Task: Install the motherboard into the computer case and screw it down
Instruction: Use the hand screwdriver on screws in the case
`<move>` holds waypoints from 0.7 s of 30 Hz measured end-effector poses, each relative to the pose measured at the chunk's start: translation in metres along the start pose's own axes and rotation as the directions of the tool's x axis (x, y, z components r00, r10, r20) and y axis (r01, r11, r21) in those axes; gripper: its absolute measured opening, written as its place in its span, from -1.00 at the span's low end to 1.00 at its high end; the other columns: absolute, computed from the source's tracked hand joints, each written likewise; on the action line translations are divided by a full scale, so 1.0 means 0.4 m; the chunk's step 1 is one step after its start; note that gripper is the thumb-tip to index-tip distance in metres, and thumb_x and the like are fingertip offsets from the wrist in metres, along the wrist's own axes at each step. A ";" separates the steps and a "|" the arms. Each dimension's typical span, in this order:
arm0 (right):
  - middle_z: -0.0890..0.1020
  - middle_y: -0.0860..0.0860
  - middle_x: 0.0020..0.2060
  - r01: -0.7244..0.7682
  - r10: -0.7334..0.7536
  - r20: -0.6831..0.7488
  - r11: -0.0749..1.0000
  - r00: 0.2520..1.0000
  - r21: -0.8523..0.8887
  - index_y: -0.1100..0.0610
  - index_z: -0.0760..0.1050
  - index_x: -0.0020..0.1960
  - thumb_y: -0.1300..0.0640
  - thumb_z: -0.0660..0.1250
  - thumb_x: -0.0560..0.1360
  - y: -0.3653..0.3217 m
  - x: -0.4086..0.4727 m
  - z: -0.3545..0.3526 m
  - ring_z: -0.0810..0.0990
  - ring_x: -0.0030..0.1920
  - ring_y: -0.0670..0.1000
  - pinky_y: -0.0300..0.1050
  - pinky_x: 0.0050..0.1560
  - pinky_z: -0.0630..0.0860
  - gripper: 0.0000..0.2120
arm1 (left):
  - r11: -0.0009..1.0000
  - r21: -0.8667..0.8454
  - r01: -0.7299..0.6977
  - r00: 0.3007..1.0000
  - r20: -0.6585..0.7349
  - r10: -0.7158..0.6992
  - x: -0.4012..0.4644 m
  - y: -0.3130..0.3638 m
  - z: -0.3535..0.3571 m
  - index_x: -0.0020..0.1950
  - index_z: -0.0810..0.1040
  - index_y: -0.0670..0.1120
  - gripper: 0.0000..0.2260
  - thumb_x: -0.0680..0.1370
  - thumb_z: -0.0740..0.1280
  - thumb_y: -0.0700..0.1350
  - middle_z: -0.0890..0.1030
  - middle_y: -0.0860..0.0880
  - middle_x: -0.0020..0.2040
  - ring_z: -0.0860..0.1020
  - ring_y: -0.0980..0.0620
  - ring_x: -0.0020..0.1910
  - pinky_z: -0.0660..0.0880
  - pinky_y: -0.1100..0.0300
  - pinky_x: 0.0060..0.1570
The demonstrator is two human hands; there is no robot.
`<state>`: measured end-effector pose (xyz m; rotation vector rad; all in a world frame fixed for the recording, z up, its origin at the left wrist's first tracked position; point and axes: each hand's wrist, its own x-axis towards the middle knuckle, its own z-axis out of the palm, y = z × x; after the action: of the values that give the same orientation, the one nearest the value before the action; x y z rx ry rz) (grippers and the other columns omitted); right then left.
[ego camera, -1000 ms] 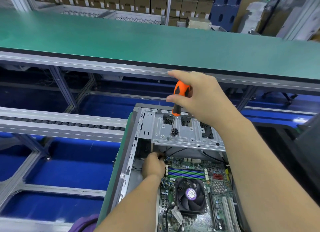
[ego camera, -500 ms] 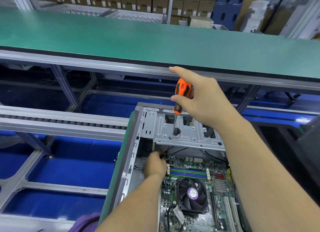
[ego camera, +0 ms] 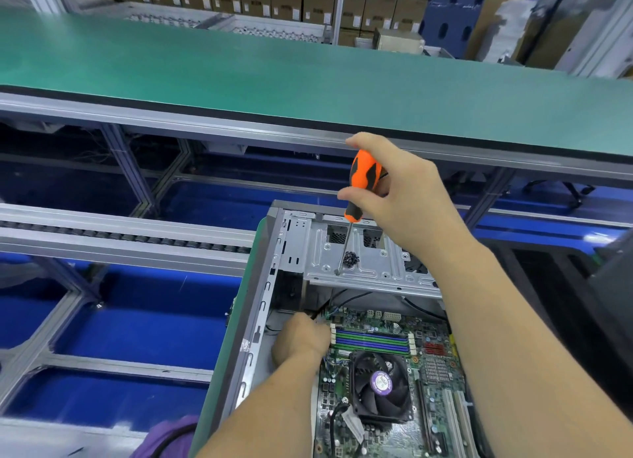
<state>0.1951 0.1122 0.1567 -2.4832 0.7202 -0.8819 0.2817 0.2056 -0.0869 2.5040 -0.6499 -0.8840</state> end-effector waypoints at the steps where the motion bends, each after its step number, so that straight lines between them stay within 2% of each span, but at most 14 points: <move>1: 0.57 -0.01 -0.13 -0.005 0.004 0.012 0.997 1.000 0.071 -0.08 0.40 0.46 0.09 0.47 0.55 0.001 -0.004 0.000 0.59 -0.13 0.10 0.06 0.06 0.59 -0.47 | 0.999 0.026 0.020 1.000 0.020 -0.021 -0.002 -0.002 -0.001 -0.03 0.56 -0.02 -0.81 0.54 0.24 0.05 0.59 0.03 -0.22 0.56 -0.03 -0.23 0.43 0.19 -0.21; 4: 0.61 0.10 -0.02 -0.024 0.008 0.067 0.972 0.998 0.234 -0.16 0.36 0.51 0.25 0.36 0.57 0.007 -0.008 -0.010 0.67 -0.06 0.13 -0.02 0.05 0.66 -0.41 | 0.997 0.048 0.059 0.997 0.050 -0.061 -0.005 -0.003 -0.004 -0.07 0.44 0.02 -0.92 0.54 0.21 0.00 0.51 0.05 -0.28 0.53 0.00 -0.24 0.41 0.21 -0.21; 6: 0.62 0.00 -0.10 -0.022 0.014 0.047 0.988 0.999 0.155 -0.18 0.41 0.47 0.22 0.43 0.55 0.010 -0.001 -0.011 0.68 -0.16 0.01 -0.02 0.05 0.64 -0.43 | 0.996 0.053 0.066 0.996 0.054 -0.069 -0.008 -0.001 -0.008 -0.03 0.46 0.04 -0.92 0.55 0.21 0.00 0.52 0.04 -0.27 0.53 0.02 -0.26 0.40 0.21 -0.24; 8: 0.58 -0.15 -0.18 -0.014 0.014 -0.002 0.999 1.000 0.042 -0.15 0.46 0.43 0.12 0.51 0.51 0.007 0.004 -0.011 0.60 -0.21 -0.08 -0.05 0.06 0.60 -0.46 | 0.997 0.055 0.060 0.996 0.056 -0.063 -0.009 0.000 -0.010 0.07 0.52 0.03 -0.83 0.55 0.21 0.01 0.53 0.04 -0.25 0.53 0.02 -0.25 0.40 0.21 -0.22; 10: 0.63 -0.09 -0.08 -0.027 0.024 0.023 0.991 0.999 0.129 -0.16 0.44 0.46 0.11 0.49 0.53 0.006 0.002 -0.012 0.63 -0.08 -0.07 -0.11 0.10 0.58 -0.45 | 0.996 0.065 0.056 0.997 0.058 -0.060 -0.008 -0.001 -0.009 0.14 0.54 0.01 -0.77 0.56 0.21 0.01 0.54 0.04 -0.25 0.51 0.04 -0.27 0.40 0.22 -0.24; 12: 0.66 0.03 0.13 -0.049 0.027 0.077 0.955 0.997 0.291 -0.16 0.42 0.48 0.22 0.41 0.58 0.000 -0.005 -0.011 0.67 0.11 -0.02 -0.08 0.18 0.61 -0.45 | 0.996 0.077 0.050 0.997 0.058 -0.054 -0.008 -0.003 -0.009 0.15 0.54 0.00 -0.76 0.56 0.20 0.01 0.53 0.04 -0.25 0.49 0.05 -0.30 0.37 0.23 -0.27; 13: 0.66 0.02 0.14 -0.035 0.015 0.069 0.952 0.998 0.303 -0.15 0.45 0.46 0.25 0.41 0.57 -0.004 -0.005 -0.010 0.68 0.10 -0.03 -0.05 0.19 0.62 -0.46 | 0.996 0.077 0.046 0.997 0.059 -0.051 -0.008 -0.004 -0.010 0.15 0.54 -0.01 -0.76 0.56 0.20 0.00 0.52 0.04 -0.25 0.48 0.05 -0.31 0.36 0.23 -0.28; 15: 0.67 0.02 -0.02 0.001 -0.001 -0.001 0.982 1.000 0.187 -0.10 0.54 0.37 0.18 0.50 0.52 -0.007 0.000 -0.007 0.68 -0.07 0.04 0.01 0.11 0.62 -0.54 | 0.996 0.080 0.039 0.997 0.063 -0.044 -0.008 -0.005 -0.010 0.15 0.53 -0.02 -0.77 0.55 0.20 -0.03 0.50 0.04 -0.26 0.46 0.06 -0.33 0.33 0.25 -0.33; 17: 0.63 0.06 -0.09 -0.003 0.007 -0.046 0.996 0.999 0.092 -0.08 0.57 0.34 0.06 0.55 0.48 -0.010 0.003 -0.011 0.63 -0.12 0.10 0.03 0.08 0.61 -0.56 | 0.996 0.084 0.038 0.997 0.062 -0.043 -0.008 -0.006 -0.011 0.14 0.52 -0.01 -0.78 0.54 0.20 -0.05 0.48 0.05 -0.27 0.44 0.07 -0.34 0.29 0.26 -0.37; 19: 0.64 0.03 0.04 -0.021 0.021 0.004 0.984 1.000 0.178 -0.12 0.50 0.42 0.10 0.49 0.53 -0.004 -0.001 -0.017 0.65 0.03 0.04 -0.15 0.10 0.61 -0.51 | 0.996 0.085 0.042 0.997 0.063 -0.047 -0.007 -0.007 -0.011 0.13 0.52 0.00 -0.78 0.54 0.19 -0.04 0.49 0.05 -0.26 0.45 0.06 -0.33 0.32 0.25 -0.34; 21: 0.64 -0.01 0.15 -0.033 0.010 0.083 0.957 0.997 0.287 -0.15 0.44 0.47 0.24 0.43 0.56 -0.008 -0.006 -0.020 0.66 0.13 -0.04 -0.29 0.06 0.60 -0.45 | 0.996 0.083 0.040 0.997 0.065 -0.045 -0.004 -0.006 -0.008 0.12 0.53 0.00 -0.78 0.55 0.19 -0.01 0.50 0.05 -0.26 0.46 0.05 -0.32 0.34 0.24 -0.31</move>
<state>0.1893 0.1143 0.1629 -2.2333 0.5465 -0.8106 0.2834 0.2093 -0.0851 2.5789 -0.6695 -0.9791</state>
